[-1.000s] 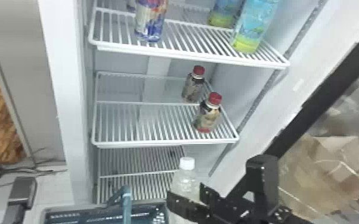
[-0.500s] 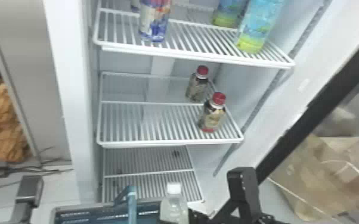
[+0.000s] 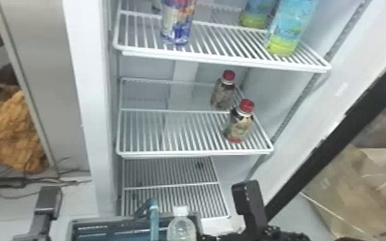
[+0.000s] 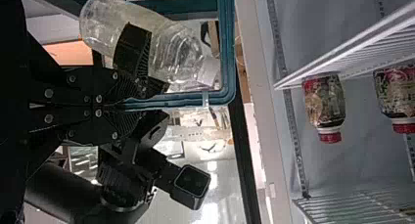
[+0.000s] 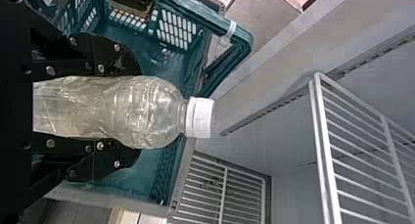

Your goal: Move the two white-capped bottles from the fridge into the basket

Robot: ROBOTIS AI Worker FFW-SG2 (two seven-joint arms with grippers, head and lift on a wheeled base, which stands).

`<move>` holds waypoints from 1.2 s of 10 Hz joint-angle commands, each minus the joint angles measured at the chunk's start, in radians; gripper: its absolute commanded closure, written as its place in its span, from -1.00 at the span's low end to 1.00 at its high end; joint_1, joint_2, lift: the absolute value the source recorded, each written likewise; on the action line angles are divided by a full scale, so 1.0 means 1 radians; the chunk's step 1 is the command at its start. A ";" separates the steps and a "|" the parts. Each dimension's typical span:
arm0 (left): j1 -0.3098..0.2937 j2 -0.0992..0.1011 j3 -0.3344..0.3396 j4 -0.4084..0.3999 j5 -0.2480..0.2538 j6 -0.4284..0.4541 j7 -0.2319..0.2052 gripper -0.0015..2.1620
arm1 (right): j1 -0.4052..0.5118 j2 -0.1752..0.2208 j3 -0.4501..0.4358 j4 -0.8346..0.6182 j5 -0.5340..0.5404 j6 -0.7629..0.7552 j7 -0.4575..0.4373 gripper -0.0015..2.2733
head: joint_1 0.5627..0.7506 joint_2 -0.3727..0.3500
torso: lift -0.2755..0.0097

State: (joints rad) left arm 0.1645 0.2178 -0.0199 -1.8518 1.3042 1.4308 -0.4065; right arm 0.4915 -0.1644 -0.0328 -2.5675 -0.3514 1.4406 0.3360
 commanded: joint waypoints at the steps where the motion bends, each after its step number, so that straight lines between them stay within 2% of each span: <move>1: 0.002 0.000 0.000 0.000 0.000 0.000 0.000 0.07 | -0.008 -0.003 0.007 0.016 -0.004 -0.002 0.000 -0.35 | 0.41 -0.72 | -0.89; 2: 0.002 0.000 0.002 0.000 0.000 0.000 0.000 0.07 | -0.008 -0.003 0.007 0.019 -0.004 -0.002 0.000 -0.47 | 0.41 -0.71 | -0.89; 3: 0.002 -0.002 0.002 0.000 0.000 0.000 0.000 0.07 | -0.008 -0.003 0.007 0.019 -0.002 -0.010 0.000 -0.50 | 0.41 -0.71 | -0.89; 7: 0.002 -0.002 0.004 0.000 0.002 -0.002 0.000 0.07 | 0.007 -0.001 0.005 -0.028 0.068 -0.044 0.000 -0.50 | 0.41 -0.71 | -0.89; 12: 0.002 0.000 0.004 0.000 0.002 -0.002 0.000 0.07 | 0.061 0.025 -0.027 -0.114 0.172 -0.191 -0.017 -0.50 | 0.41 -0.86 | -0.89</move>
State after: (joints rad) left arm 0.1678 0.2165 -0.0159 -1.8518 1.3062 1.4283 -0.4079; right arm 0.5455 -0.1420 -0.0568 -2.6748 -0.1869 1.2786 0.3189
